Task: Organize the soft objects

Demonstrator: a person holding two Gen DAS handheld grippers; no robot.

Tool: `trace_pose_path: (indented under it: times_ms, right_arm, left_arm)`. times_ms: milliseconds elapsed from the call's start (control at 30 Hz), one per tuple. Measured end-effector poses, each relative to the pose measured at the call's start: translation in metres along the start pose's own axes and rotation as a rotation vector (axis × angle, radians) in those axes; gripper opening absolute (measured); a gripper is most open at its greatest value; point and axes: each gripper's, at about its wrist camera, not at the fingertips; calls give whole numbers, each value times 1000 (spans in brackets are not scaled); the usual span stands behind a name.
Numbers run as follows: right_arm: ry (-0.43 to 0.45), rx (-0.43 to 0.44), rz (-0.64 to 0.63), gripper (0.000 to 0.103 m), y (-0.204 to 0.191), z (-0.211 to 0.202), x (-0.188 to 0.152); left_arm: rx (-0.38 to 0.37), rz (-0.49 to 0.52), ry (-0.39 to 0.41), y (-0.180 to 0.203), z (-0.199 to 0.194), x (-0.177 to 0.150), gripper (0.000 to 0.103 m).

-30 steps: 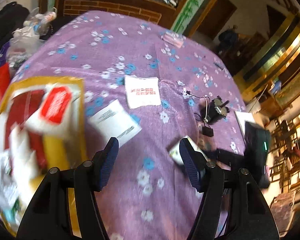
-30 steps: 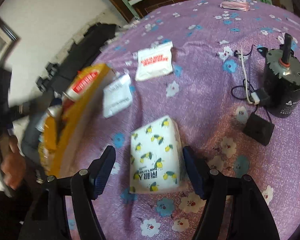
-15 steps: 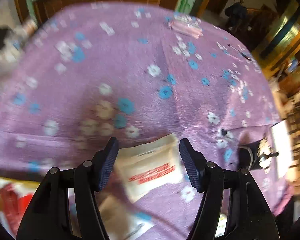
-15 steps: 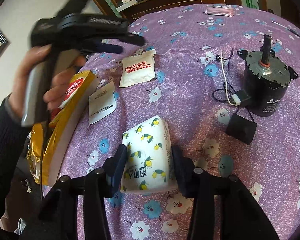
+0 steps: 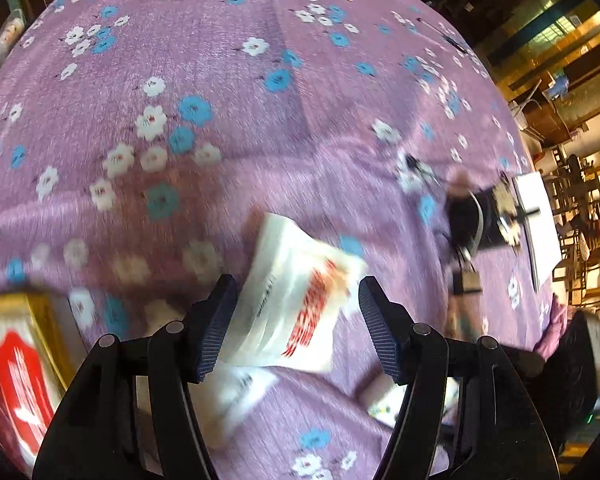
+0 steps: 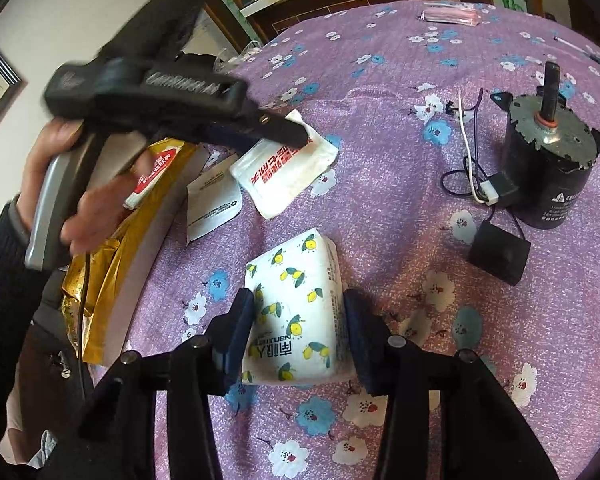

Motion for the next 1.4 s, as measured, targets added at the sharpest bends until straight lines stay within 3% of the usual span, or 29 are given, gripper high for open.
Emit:
trace_pose_path:
  times_ms: [67,200,233,267,400,467,533,667,833,1067,1233,1300,1400]
  right_arm:
    - [-2,13,7,45,2,1,0]
    - [-3,21,5,45,4,2,1]
    - [-2,24,4,45,5,2,1]
    - [1,29,9,45,6,3,2]
    - [6,34,15,45,8,4,2]
    - [2,35,17,45,9,4,3]
    - [0,35,23,45,9,3,2]
    - [-8,35,31,45,8,3,0]
    - [10,93,52,52,10,2,-4]
    - [22,121,54,54,8,-1,-7]
    - [25,85,-34,59,-8,-2,-6]
    - [10,27,-62,59,-16,1,-5]
    - [-9,9,-24,59,-21,0,-10]
  left_arm:
    - [2,5,-27,6,8,-13,63]
    - [59,-25,50,14,15,-22,59]
    - [63,-50,62,16,15,-22,46]
    - [63,-72,69,17,16,-23,40]
    - [106,-86,113,25,11,-28,23]
    - [88,-108,128,25,2,-30,12]
    - [49,-119,152,25,-10,-35,8]
    - [59,-150,189,27,-21,-46,6]
    - [31,-203,168,27,-11,-48,6]
    - [-52,-309,206,14,-23,-54,5]
    - [-165,-356,288,-11,-68,-72,5]
    - [-232,-385,334,-28,-95,-90,5]
    - [-289,-401,415,-52,-128,-119,5]
Point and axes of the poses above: each gripper's, at about its wrist camera, not at the fingertips, and z roughly the way its jaws point, y to its right, x to its top, and after that the axes turned 14 degrees about -z, right-handed
